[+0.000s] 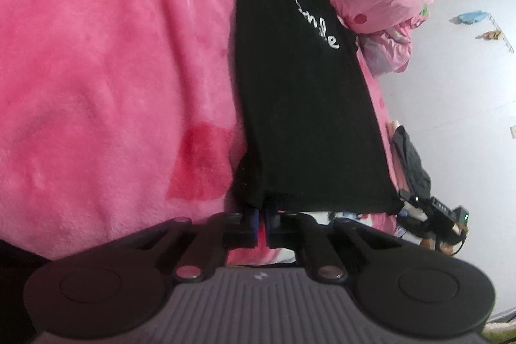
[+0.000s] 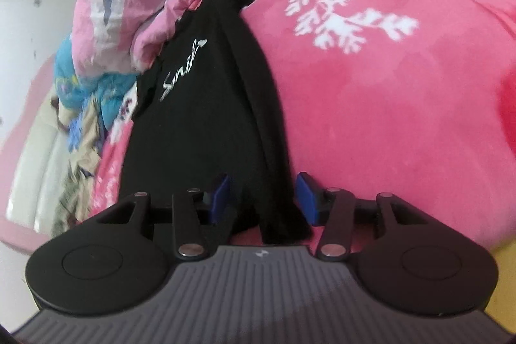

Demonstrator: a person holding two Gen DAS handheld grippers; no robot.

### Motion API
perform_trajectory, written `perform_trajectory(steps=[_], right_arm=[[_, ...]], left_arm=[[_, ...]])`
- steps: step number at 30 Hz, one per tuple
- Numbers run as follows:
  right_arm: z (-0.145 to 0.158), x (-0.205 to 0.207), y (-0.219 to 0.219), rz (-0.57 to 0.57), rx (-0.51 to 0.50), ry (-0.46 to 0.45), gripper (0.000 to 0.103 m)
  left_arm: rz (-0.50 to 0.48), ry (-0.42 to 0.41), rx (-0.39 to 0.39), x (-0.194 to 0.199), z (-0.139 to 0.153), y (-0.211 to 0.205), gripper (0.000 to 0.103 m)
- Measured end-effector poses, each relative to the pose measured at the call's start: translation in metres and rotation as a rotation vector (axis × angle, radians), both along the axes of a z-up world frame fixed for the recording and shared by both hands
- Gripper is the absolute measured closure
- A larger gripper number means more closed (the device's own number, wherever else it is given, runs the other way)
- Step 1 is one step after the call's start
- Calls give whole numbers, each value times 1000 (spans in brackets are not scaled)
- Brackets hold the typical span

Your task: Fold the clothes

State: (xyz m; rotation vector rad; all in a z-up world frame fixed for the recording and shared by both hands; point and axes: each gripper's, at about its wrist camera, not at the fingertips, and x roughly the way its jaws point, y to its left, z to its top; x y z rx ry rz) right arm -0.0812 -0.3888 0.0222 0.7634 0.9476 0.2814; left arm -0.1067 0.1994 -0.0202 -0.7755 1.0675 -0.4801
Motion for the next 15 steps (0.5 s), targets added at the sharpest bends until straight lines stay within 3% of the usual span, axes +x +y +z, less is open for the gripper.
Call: perform_trajectory(steps=[3,6,11,15], right_arm=[[-2,-20,-24,-115,143,31,57],[7,-42,-30,-173,125,-36,57],[40,-64,10,-45,-240,-218,57],[38,-66,61,154,-582,-298,57]], left_arm=[[33,-24,-75,-3,8,9,102],[65,-69,-140,-5,21,18,102],[100,-163,-144,-2,49,26,102],[128,-170,-125,0,56,30,102]])
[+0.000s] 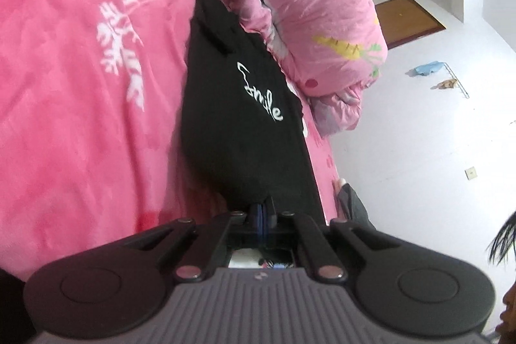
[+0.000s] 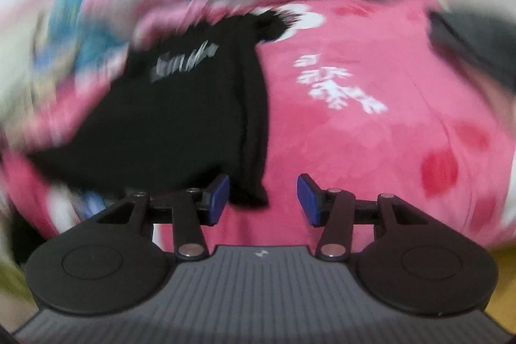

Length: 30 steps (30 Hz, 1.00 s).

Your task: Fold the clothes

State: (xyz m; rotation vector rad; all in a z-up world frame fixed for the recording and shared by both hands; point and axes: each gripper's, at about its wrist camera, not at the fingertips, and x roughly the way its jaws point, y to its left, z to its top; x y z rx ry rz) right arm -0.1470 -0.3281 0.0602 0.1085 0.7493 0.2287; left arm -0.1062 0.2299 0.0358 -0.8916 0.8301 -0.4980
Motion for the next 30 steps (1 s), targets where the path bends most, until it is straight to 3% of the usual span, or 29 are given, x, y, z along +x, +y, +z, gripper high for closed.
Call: perform_trajectory(steps=[2,7,9,11,14,20,30], right_arm=[[-6,0,26,90,-156,-16,57],[-23,3,63,175,-404,-65,60],[-25,4,66,184,-433,-76,69],[-22,5,64,179,-451,-83,83],[-17,4,60,134,-530,-126,93],[13,-2,43,45,-587,-238,96],[-33,-10,41,91,-669,-103,96]], left_arm=[[18,-4,-1,0,3,4,102],[53,-24,-3,1,12,17,102],[61,-24,0,3,15,20,102],[64,-21,-3,5,15,21,102],[61,-15,-9,7,12,21,102],[25,9,-6,-3,3,13,102],[-17,143,102,-17,-47,2,102]])
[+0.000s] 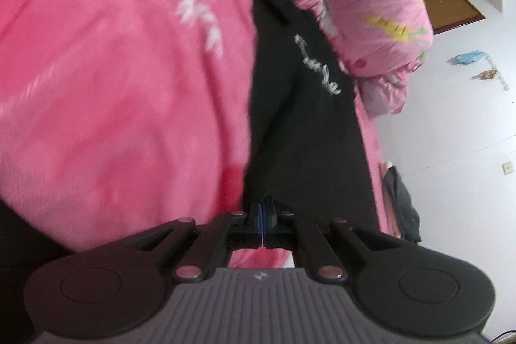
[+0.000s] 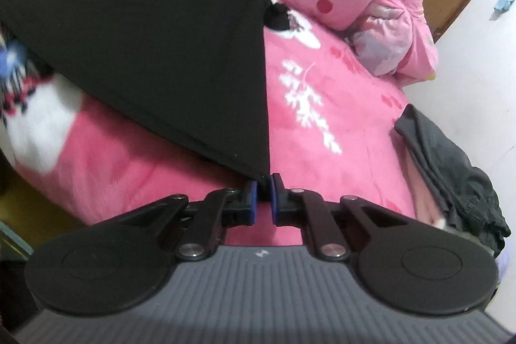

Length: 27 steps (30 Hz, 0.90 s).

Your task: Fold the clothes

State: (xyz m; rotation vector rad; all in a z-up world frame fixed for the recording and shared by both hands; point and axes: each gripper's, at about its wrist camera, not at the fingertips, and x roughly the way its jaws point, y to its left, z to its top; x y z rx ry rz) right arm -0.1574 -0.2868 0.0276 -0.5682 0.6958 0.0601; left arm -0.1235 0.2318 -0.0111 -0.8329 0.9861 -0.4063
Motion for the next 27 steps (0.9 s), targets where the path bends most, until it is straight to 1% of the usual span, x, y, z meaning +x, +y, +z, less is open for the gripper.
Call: perform_trajectory(steps=[4,9,11,12,13,14,15,16,17,18,19,22,24,26,27], right_arm=[[0,0,-1,-6,1,1,96],[2,-2,-6,-35,-23,1,96],[2,-3,-10,-57,-36,2,96],[2,-4,-13,-70,-37,4,96],[2,-4,-17,-89,-34,6,96],[3,-5,-20,-109,-31,9,96],[4,-5,-25,-132,-27,10,96],[6,-6,-29,-157,-21,6,96],[8,-6,-33,-182,-14,2,96],[12,-7,-38,-210,2,-11,96],[17,-7,-43,-237,21,-25,96],[34,-6,-54,-293,143,-80,94],[45,-3,-52,-271,256,-101,94],[52,4,-41,-197,371,-104,93],[53,8,-32,-150,412,-98,93]], left_arm=[[-53,4,71,-5,-6,-9,102],[-72,10,47,-13,-12,-8,102],[-87,19,39,-16,-13,-7,99],[-94,21,40,-18,-11,-7,96],[-97,16,42,-20,-9,-6,89],[-100,9,44,-22,-6,-5,85],[-100,0,45,-24,-3,-4,77],[-100,-12,48,-25,2,-2,66],[-99,-24,53,-27,8,0,62],[-97,-39,63,-28,13,1,58],[-96,-56,77,-28,18,2,57],[-81,-87,107,-26,30,3,55],[-71,-94,111,-22,32,1,52],[-60,-89,112,-18,30,-2,51],[-55,-86,112,-16,28,-5,51]])
